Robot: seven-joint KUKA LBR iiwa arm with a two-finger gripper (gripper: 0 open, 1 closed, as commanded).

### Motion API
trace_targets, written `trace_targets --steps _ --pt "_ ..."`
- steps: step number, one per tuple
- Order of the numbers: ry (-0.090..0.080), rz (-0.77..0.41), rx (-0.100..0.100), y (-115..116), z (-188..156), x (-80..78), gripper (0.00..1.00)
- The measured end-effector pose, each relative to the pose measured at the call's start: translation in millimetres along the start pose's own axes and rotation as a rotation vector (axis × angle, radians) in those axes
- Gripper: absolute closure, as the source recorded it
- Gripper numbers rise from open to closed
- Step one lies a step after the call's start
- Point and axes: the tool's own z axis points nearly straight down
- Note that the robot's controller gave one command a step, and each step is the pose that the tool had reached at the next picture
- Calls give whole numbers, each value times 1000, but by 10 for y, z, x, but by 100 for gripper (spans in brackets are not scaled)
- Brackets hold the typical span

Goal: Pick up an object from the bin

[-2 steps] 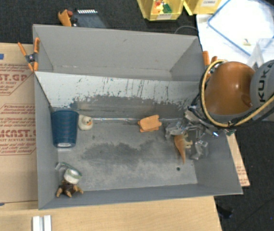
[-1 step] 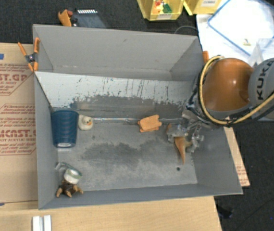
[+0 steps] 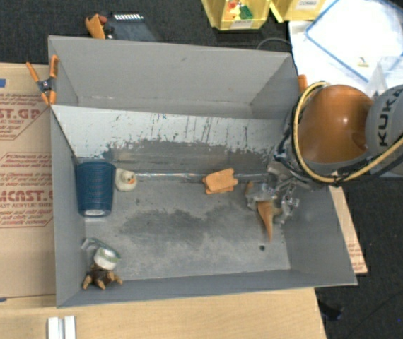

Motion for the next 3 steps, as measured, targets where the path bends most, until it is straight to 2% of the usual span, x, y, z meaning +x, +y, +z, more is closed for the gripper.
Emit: trace_targets --steps 1,3 --pt "0 -1 1 1 -133 -10 100" --pt "0 1 -2 15 -614 -22 100"
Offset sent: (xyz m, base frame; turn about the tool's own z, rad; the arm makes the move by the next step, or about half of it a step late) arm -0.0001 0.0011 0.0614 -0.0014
